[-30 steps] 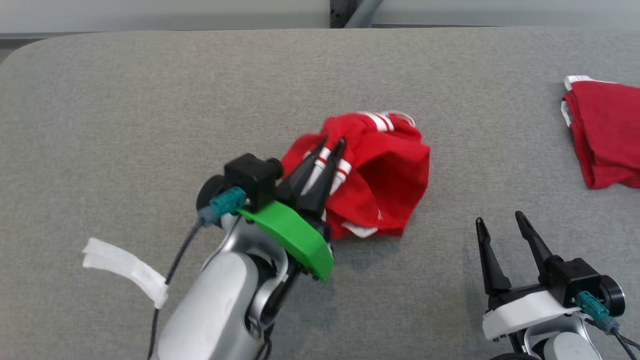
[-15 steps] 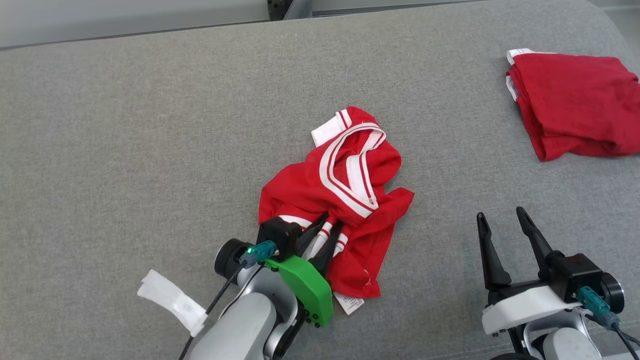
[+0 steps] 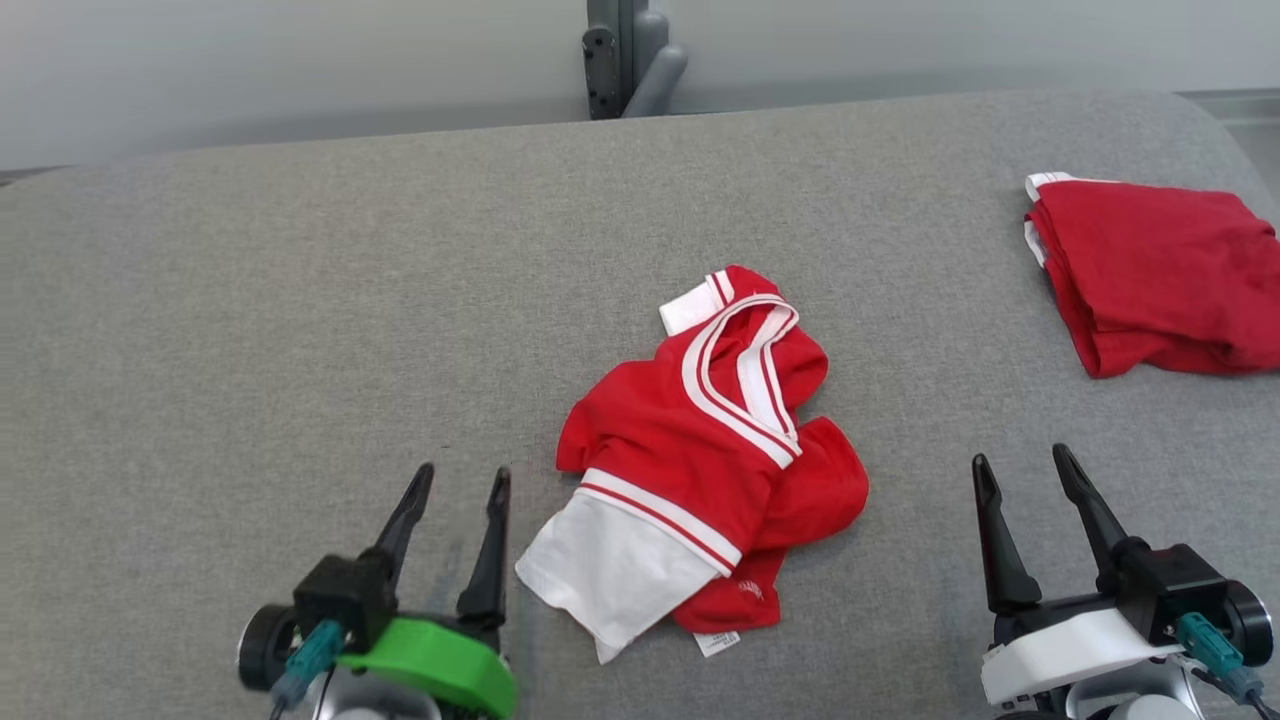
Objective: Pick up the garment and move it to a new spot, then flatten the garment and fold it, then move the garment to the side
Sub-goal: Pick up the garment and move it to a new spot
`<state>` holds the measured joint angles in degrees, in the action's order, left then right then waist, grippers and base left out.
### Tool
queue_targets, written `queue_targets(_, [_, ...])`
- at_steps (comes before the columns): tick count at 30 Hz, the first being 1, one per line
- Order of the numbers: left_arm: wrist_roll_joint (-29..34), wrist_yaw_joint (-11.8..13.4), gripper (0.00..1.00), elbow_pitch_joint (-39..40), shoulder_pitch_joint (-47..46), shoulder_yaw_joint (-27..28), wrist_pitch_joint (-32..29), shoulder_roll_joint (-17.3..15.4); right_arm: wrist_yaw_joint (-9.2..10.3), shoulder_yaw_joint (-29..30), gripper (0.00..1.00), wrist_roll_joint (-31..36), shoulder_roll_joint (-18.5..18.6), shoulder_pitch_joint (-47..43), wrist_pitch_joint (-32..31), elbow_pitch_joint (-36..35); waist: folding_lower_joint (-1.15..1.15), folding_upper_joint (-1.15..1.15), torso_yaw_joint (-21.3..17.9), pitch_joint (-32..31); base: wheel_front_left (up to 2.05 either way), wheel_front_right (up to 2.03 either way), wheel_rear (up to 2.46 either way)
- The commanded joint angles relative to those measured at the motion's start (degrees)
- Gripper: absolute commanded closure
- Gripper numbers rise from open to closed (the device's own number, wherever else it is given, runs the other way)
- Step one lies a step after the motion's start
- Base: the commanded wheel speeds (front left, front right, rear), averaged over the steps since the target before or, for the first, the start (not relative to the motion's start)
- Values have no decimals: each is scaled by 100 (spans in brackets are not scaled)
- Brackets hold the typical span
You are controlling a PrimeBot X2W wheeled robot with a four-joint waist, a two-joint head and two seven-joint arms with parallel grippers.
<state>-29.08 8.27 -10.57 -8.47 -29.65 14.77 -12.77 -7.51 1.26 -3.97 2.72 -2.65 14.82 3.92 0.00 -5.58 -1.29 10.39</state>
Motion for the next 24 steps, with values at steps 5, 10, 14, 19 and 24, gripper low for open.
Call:
queue_targets(5, [163, -123, 0, 409, 739, 579, 41, -176, 4, 91, 0, 53, 12, -219, 37, -118, 0, 0, 283, -212, 0, 0, 0])
queue_targets(10, [518, -510, 0, 437, 1337, 1372, 41, 18, 4, 194, 0, 76, 22, -402, 37, -117, 0, 0, 461, -351, 0, 0, 0])
queue_targets(14, [699, -904, 0, 219, 1694, 1976, 36, 196, 4, 280, 0, 116, 114, -568, 37, -37, 0, 0, 564, -478, 0, 0, 0])
queue_targets(19, [987, -1286, 0, 220, 1883, 2656, 37, 437, 4, 444, 0, 198, 193, -717, 37, 130, 0, 0, 666, -565, 0, 0, 0])
queue_targets(24, [1244, -1489, 0, 255, 1864, 2987, 36, 612, 4, 486, 0, 221, 196, -734, 37, 227, 0, 0, 729, -579, 0, 0, 0])
